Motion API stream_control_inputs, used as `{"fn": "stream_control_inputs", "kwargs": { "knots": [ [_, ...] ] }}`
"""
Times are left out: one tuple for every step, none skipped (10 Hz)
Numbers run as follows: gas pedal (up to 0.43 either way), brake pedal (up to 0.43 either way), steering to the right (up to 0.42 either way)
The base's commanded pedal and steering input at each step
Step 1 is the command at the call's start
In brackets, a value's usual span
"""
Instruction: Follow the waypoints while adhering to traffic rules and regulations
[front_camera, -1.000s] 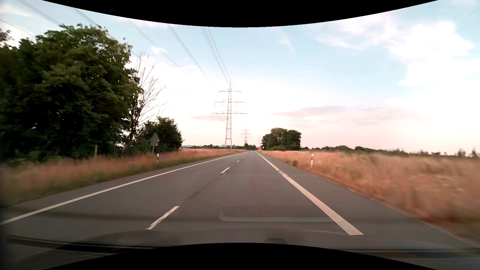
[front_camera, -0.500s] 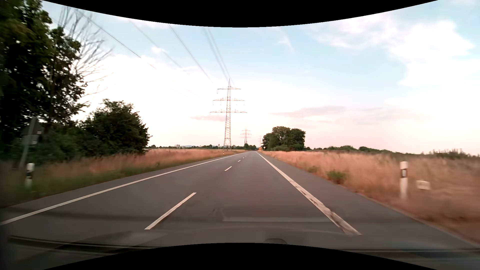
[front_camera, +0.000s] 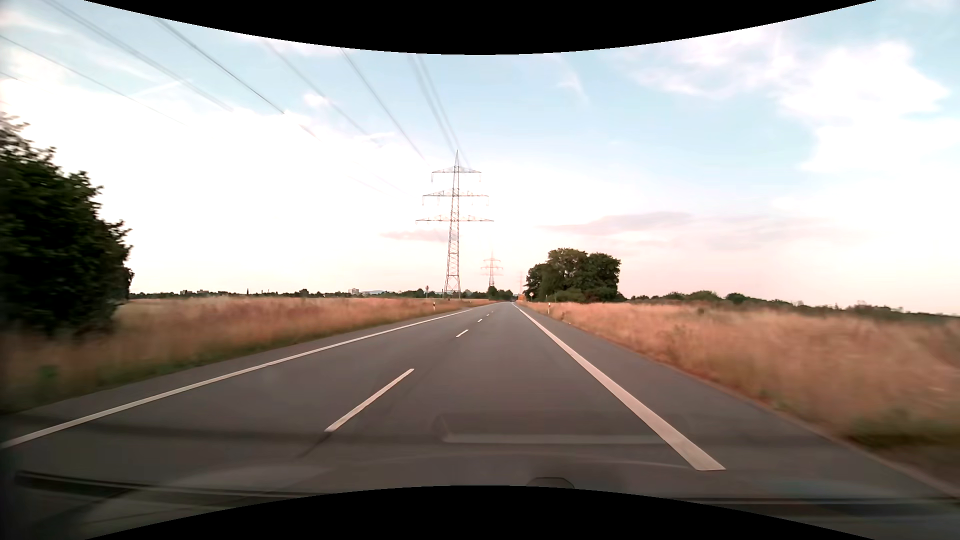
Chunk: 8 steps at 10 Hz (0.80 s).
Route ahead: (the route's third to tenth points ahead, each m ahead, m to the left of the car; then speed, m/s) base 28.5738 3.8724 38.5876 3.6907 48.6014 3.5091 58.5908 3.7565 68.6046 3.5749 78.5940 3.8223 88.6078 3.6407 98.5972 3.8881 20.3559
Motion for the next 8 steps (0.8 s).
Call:
{"fn": "stream_control_inputs", "kwargs": {
  "knots": [
    [0.028,0.0,-0.002],
    [0.047,0.0,-0.002],
    [0.047,0.0,-0.002],
    [0.047,0.0,-0.002],
    [0.059,0.0,-0.002],
    [0.059,0.0,-0.002],
    [0.067,0.0,-0.002],
    [0.079,0.0,-0.002]
  ]
}}
